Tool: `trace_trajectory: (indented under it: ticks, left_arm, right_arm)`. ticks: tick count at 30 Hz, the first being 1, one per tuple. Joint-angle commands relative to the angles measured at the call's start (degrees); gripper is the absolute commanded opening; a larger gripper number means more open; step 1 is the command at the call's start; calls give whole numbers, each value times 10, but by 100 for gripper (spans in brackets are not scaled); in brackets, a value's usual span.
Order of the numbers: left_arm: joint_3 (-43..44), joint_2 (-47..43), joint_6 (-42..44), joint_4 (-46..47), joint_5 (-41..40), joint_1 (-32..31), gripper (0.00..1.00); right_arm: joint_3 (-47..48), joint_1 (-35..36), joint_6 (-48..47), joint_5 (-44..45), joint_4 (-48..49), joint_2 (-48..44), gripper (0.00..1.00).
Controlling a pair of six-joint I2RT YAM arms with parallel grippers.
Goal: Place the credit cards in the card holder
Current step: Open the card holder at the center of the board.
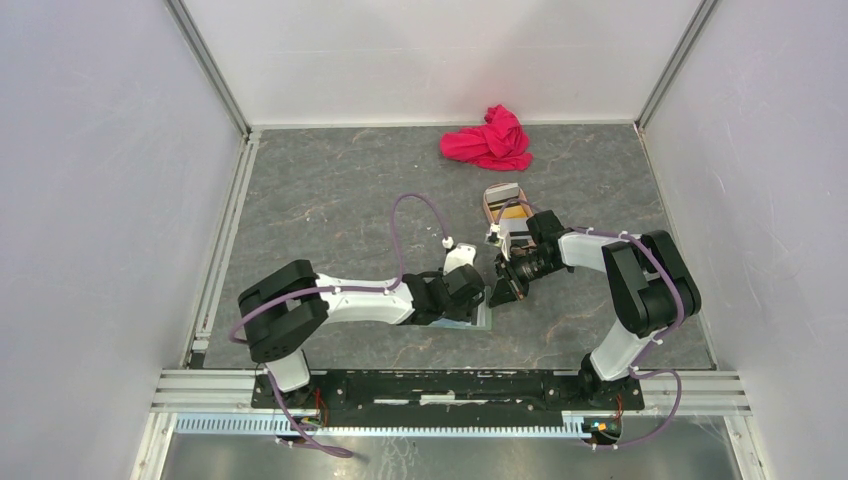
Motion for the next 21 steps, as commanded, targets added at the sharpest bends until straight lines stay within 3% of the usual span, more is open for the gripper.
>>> trace_trajectory:
  ticks: [1,6,21]
  left_arm:
    - [-20,-31,-18,4,4,8,46]
    - [-24,-48,-15,-11,-11,12,42]
    - [-60,-101,-22,-22,-28,28,42]
  right_arm:
    - [18,0,-2,4,-3,1,15]
    - [18,0,-2,3,-3,1,15]
    - [18,0,-11,-6,-7,-5,15]
